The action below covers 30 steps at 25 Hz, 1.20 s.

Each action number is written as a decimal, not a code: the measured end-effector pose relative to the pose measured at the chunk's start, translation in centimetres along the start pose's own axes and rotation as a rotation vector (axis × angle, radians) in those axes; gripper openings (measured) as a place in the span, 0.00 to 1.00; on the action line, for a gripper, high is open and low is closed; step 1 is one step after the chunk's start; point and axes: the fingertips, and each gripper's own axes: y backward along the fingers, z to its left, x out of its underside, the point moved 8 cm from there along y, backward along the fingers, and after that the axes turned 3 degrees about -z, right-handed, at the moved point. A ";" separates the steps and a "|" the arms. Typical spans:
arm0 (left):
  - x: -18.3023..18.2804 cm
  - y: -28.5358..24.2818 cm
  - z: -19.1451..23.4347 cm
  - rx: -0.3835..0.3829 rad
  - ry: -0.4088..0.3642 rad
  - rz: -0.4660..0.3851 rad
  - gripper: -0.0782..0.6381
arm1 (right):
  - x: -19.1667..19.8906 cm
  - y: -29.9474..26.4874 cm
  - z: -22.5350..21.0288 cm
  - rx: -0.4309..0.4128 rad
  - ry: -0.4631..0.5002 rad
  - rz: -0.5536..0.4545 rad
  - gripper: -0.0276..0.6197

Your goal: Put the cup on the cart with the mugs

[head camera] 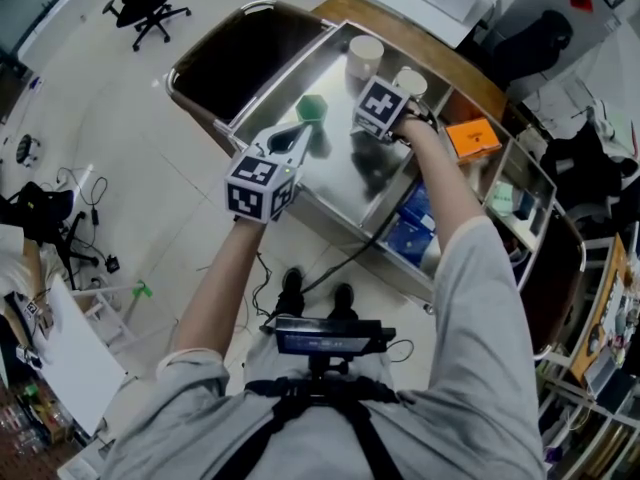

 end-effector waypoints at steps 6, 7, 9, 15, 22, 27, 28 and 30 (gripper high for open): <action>0.7 -0.3 0.3 -0.001 0.010 0.011 0.11 | 0.3 -0.1 0.1 -0.012 -0.008 -0.022 0.70; 0.8 -0.3 0.3 -0.002 0.012 0.011 0.11 | 0.3 -0.2 0.1 -0.022 -0.017 -0.030 0.70; 0.7 -0.3 0.4 -0.001 0.012 0.009 0.11 | 0.4 -0.3 0.1 -0.027 -0.022 -0.032 0.71; 0.6 0.1 0.6 -0.004 0.014 0.004 0.11 | -0.4 0.1 0.6 -0.041 -0.002 -0.058 0.76; 0.5 0.8 1.1 -0.003 0.014 -0.007 0.11 | -0.5 1.5 0.4 0.017 -0.011 -0.047 0.76; 0.1 1.5 1.4 0.016 0.000 -0.021 0.11 | -1.7 3.4 1.8 -0.002 -0.017 -0.131 0.76; 0.0 1.7 1.5 0.021 -0.004 -0.021 0.11 | -1.6 4.0 2.1 0.008 -0.024 -0.131 0.76; 0.0 2.0 1.6 0.036 -0.013 -0.013 0.11 | -1.5 5.2 2.7 0.033 -0.044 -0.132 0.76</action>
